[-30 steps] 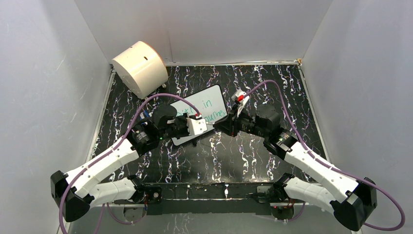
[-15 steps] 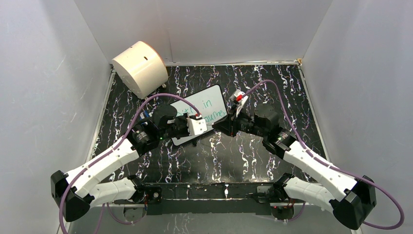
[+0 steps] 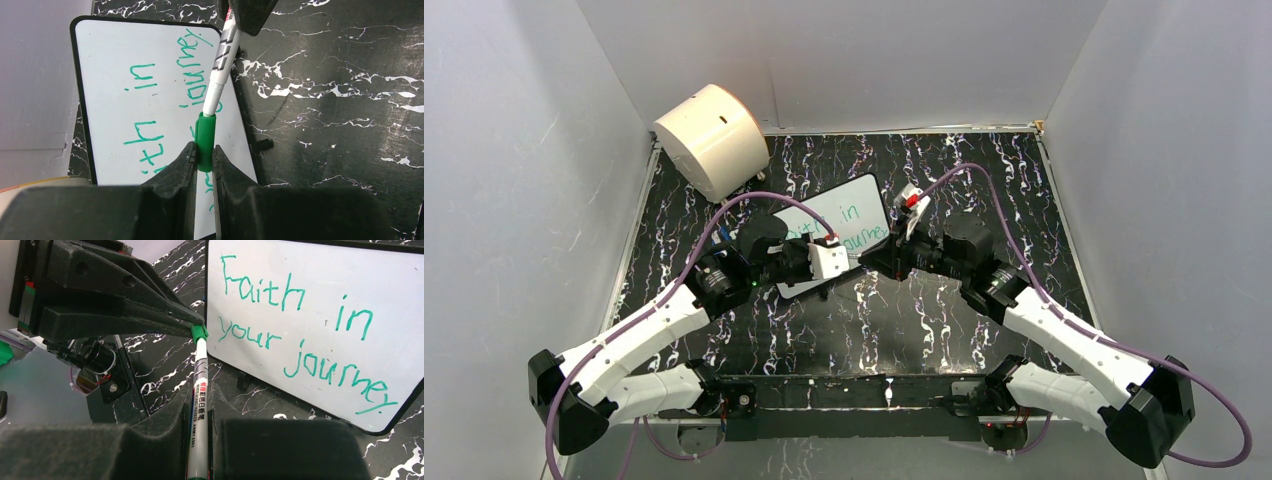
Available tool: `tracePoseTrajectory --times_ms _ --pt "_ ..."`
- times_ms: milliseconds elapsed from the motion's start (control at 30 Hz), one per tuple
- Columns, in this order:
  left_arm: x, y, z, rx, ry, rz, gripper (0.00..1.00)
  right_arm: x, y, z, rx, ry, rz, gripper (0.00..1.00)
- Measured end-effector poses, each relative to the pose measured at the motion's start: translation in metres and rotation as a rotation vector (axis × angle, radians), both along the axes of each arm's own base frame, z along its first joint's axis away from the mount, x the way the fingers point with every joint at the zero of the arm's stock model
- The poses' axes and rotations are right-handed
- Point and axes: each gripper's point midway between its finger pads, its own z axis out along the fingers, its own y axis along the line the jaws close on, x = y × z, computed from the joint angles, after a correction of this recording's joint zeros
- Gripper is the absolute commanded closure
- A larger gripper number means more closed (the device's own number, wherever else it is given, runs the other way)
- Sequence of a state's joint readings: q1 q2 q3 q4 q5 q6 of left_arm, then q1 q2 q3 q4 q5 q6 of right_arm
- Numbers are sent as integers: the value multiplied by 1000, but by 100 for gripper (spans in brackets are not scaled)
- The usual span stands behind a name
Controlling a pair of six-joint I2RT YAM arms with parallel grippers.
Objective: Write a sentence on the whiteboard
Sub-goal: Close the whiteboard marker at the center of the board.
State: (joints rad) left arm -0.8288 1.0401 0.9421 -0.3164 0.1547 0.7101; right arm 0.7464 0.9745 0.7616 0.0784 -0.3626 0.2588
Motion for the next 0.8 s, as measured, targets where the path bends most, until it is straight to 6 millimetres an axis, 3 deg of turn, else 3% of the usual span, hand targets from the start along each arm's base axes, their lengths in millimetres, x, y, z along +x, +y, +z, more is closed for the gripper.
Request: tracePoseTrajectory --times_ms 800 --pt "-9 -11 -16 84 42 -44 100 0 14 -22 -50 97 74 100"
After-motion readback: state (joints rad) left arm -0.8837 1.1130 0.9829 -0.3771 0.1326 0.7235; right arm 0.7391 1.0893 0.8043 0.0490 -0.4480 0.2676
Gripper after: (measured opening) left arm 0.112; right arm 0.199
